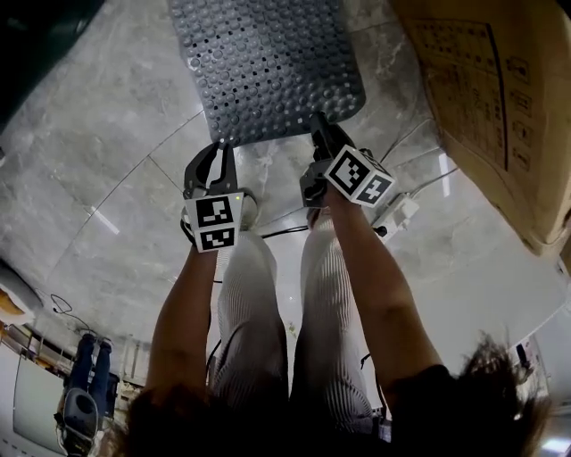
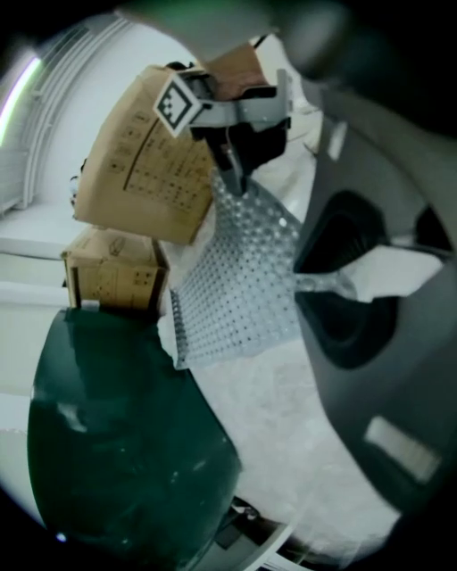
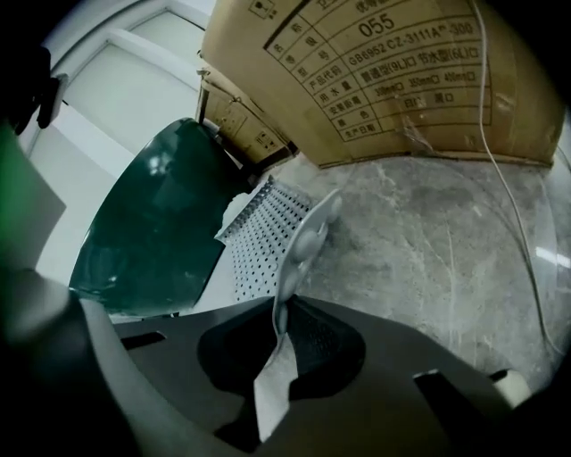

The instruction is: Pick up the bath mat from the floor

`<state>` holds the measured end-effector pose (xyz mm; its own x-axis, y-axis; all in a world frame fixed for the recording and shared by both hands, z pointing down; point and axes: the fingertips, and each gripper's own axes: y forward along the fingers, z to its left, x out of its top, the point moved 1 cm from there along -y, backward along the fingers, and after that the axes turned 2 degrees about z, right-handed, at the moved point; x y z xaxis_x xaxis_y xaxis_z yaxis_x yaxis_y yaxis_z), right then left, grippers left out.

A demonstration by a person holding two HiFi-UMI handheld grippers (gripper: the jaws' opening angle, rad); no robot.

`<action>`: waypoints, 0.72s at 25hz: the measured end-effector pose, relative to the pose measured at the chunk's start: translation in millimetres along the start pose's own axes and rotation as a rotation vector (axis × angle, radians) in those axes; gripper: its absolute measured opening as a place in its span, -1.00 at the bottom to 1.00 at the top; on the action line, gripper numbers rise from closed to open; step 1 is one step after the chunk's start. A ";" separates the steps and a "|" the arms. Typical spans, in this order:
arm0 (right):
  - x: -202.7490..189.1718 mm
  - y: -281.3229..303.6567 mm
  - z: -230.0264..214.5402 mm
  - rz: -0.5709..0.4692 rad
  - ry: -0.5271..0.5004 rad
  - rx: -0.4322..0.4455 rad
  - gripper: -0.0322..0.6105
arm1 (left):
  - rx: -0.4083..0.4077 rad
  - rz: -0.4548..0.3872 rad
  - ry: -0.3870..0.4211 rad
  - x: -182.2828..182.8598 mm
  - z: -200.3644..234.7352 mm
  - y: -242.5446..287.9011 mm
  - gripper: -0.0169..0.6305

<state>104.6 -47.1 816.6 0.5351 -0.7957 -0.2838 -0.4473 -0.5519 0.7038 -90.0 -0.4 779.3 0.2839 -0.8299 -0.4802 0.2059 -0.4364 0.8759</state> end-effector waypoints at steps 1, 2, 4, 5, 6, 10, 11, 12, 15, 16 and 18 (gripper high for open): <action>3.2 -3.0 8.1 0.001 -0.006 0.004 -0.85 | 0.005 -0.004 -0.011 4.7 3.0 -6.4 -0.75; 5.9 -6.2 16.3 0.001 -0.011 0.007 -0.85 | 0.011 -0.008 -0.017 9.4 5.9 -13.1 -0.75; 10.9 -13.0 32.1 0.003 -0.022 0.011 -0.85 | 0.017 -0.016 -0.019 19.6 10.5 -26.1 -0.75; 13.8 -16.2 40.1 0.004 -0.030 0.011 -0.85 | 0.017 -0.021 -0.018 25.5 12.7 -32.2 -0.75; 17.2 -19.2 48.5 0.003 -0.037 0.010 -0.85 | 0.018 -0.029 -0.019 32.0 15.2 -38.1 -0.75; 32.0 -33.8 82.6 0.000 -0.064 -0.004 -0.86 | 0.037 -0.058 -0.069 57.8 29.5 -65.0 -0.77; 35.1 -39.0 91.3 0.003 -0.071 -0.005 -0.86 | 0.047 -0.062 -0.080 62.6 33.0 -73.4 -0.78; 38.2 -44.4 100.0 0.007 -0.080 -0.004 -0.86 | 0.057 -0.064 -0.087 66.8 35.7 -82.0 -0.78; 51.4 -58.2 125.2 0.020 -0.108 0.013 -0.86 | 0.083 -0.072 -0.107 79.4 41.2 -104.6 -0.79; 58.0 -61.5 133.7 0.021 -0.119 0.023 -0.86 | 0.091 -0.080 -0.117 84.9 42.9 -110.8 -0.79; 70.7 -69.0 150.2 0.022 -0.135 0.043 -0.86 | 0.106 -0.099 -0.134 96.5 45.5 -124.4 -0.79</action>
<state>65.6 -102.8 650.1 0.4252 -0.8322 -0.3558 -0.4895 -0.5421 0.6830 -130.9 -42.1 626.2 0.1380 -0.8168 -0.5602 0.1251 -0.5467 0.8279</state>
